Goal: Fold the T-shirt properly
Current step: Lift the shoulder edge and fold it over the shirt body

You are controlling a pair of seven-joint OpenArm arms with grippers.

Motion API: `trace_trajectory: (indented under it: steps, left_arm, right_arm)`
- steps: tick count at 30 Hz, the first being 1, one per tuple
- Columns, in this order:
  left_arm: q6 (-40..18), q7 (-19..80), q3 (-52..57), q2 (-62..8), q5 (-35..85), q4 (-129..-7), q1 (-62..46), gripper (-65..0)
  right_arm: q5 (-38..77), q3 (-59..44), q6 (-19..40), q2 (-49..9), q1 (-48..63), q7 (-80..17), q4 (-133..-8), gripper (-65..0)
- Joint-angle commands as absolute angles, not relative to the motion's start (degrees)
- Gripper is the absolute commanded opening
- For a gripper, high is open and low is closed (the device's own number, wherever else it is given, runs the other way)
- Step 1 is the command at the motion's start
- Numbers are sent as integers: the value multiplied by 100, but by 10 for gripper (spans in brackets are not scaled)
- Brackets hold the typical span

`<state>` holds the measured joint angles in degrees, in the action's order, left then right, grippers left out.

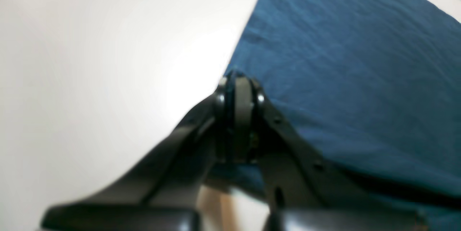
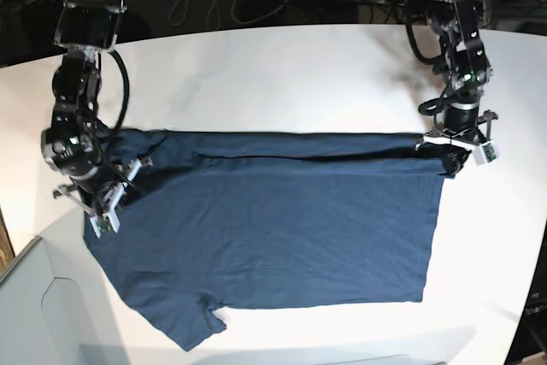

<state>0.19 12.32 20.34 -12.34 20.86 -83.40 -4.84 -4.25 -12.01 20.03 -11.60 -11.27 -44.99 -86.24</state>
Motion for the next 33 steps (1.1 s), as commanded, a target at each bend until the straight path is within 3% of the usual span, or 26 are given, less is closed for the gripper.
trace_trajectory:
  steps: [1,13,33]
  left_arm:
    - [31,1077,2018,-1332,2097,-8356,-338,-650]
    - [13,1077,2009,-1341,2097,-7802,224,-650]
    - [13,1077,1991,-1341,2097,-7705,505,-650]
  right_arm:
    - [-418,-1182,2035,-1297,-1332,-4374,-8576,-648]
    - [-418,-980,2035,-1349,-1903,-4022,-7503,-648]
    - [-426,-963,2035,-1499,-2044,-3934,-7486,-648]
